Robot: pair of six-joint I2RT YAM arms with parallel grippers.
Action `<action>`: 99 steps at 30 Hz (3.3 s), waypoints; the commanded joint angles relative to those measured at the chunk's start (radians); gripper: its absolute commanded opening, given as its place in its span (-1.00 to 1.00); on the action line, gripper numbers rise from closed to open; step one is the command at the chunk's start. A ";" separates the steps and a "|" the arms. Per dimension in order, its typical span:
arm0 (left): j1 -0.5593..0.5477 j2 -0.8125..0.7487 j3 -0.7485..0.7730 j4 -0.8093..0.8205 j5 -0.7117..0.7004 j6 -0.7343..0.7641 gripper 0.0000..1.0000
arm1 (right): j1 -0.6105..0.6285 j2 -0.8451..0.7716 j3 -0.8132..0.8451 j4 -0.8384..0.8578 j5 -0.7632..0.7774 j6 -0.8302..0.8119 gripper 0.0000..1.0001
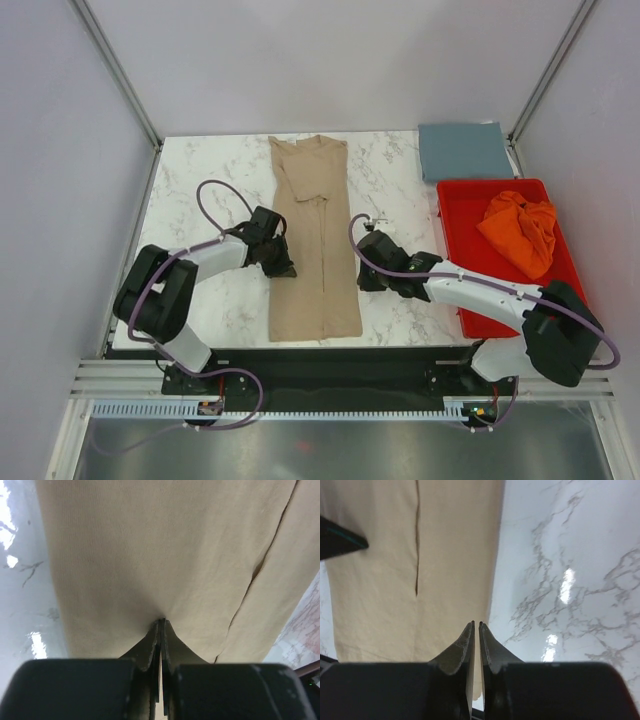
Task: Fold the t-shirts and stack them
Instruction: Fold the tshirt
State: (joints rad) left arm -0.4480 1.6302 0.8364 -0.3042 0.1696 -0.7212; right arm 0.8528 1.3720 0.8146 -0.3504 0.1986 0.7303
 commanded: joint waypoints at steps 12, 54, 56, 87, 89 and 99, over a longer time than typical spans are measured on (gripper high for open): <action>-0.003 -0.130 -0.005 -0.390 -0.333 0.014 -0.90 | -0.292 0.171 0.334 0.073 -0.010 -0.022 -0.25; -0.070 0.537 0.642 -0.179 -0.007 0.184 -0.69 | -0.595 1.427 1.426 0.712 -0.441 0.238 -0.28; -0.070 0.534 0.636 -0.179 -0.008 0.181 -0.69 | -0.595 1.449 1.454 0.719 -0.438 0.238 -0.26; 0.063 0.208 0.500 -0.222 0.240 0.215 -0.25 | -0.591 0.933 1.036 0.470 -0.461 -0.056 0.15; 0.130 0.115 0.405 -0.226 0.254 0.220 -0.24 | -0.578 0.847 0.945 0.412 -0.475 -0.042 0.16; 0.282 -0.159 0.103 -0.311 0.191 0.284 -0.18 | -0.399 0.367 0.380 0.157 -0.441 -0.123 0.12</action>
State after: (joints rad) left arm -0.1650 1.5143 1.0065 -0.5743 0.3588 -0.4839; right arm 0.3943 1.8183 1.3495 -0.0799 -0.2527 0.6380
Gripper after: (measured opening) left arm 0.408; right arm 0.566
